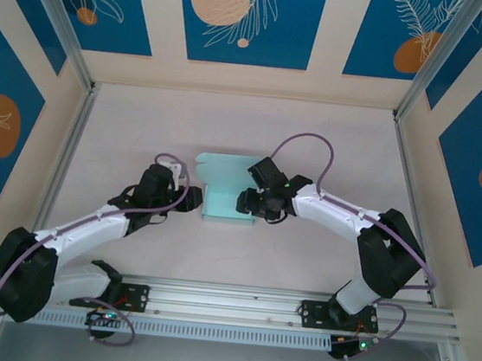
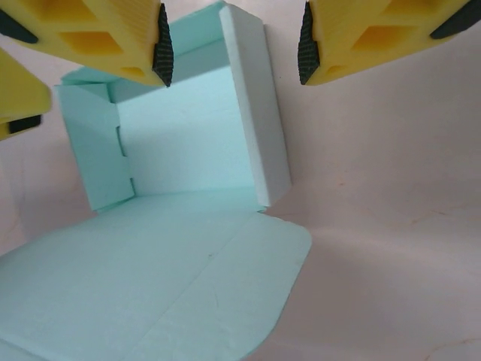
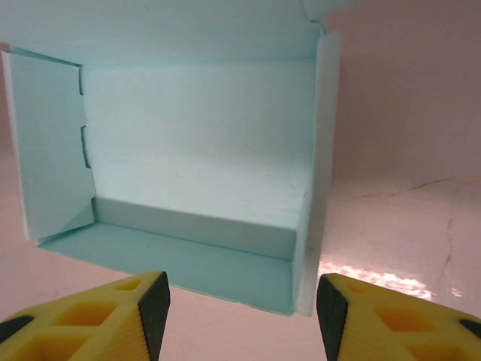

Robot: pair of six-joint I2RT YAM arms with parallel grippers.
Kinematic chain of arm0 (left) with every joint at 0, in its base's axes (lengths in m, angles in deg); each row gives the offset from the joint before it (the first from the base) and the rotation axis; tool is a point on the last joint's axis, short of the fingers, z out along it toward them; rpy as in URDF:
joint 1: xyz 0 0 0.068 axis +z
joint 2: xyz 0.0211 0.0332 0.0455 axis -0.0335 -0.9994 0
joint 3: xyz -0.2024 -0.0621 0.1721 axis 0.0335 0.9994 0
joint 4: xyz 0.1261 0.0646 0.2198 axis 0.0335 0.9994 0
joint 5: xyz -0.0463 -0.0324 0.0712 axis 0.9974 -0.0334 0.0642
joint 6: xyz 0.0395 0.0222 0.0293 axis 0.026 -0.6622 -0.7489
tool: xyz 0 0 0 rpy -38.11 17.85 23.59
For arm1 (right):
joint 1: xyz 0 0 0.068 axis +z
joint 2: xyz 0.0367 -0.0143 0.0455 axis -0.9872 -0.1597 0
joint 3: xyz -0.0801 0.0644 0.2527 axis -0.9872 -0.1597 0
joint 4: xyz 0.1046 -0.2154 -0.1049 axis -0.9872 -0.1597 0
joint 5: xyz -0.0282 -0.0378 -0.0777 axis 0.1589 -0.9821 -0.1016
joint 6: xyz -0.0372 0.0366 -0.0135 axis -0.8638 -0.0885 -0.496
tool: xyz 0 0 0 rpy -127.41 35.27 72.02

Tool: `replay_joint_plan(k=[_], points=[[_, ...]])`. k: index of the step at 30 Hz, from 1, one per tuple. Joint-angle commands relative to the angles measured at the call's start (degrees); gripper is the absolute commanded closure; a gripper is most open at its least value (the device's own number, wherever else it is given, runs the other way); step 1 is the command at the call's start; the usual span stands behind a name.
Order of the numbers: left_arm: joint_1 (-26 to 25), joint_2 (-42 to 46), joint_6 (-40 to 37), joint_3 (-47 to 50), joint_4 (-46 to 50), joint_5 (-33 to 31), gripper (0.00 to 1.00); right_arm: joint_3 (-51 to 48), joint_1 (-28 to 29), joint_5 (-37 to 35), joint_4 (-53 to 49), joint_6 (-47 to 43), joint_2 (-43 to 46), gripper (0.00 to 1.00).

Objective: Fold the paper box

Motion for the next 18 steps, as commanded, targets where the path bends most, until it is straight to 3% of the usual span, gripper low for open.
replay_joint_plan(k=[1, 8, 13, 18], points=[[-0.3, -2.7, -4.7, -2.3, 3.4, -2.5, 0.51, 2.3, 0.8, -3.5, -5.0, -2.2, -0.1, 0.43], [-1.6, -8.6, -7.2, -7.8, 5.3, -4.7, 0.5, 3.1, -0.4, -4.9, -5.2, -3.6, -0.3, 0.44], [-5.2, -13.0, -7.9, -12.1, 9.8, -9.9, 0.37, 3.3, -0.8, -5.2, -2.2, -6.0, -1.4, 0.43], [-7.8, -17.6, -7.4, -15.7, 14.4, -17.2, 0.36, 3.9, -1.5, -6.2, -1.2, -5.4, -2.9, 0.43]])
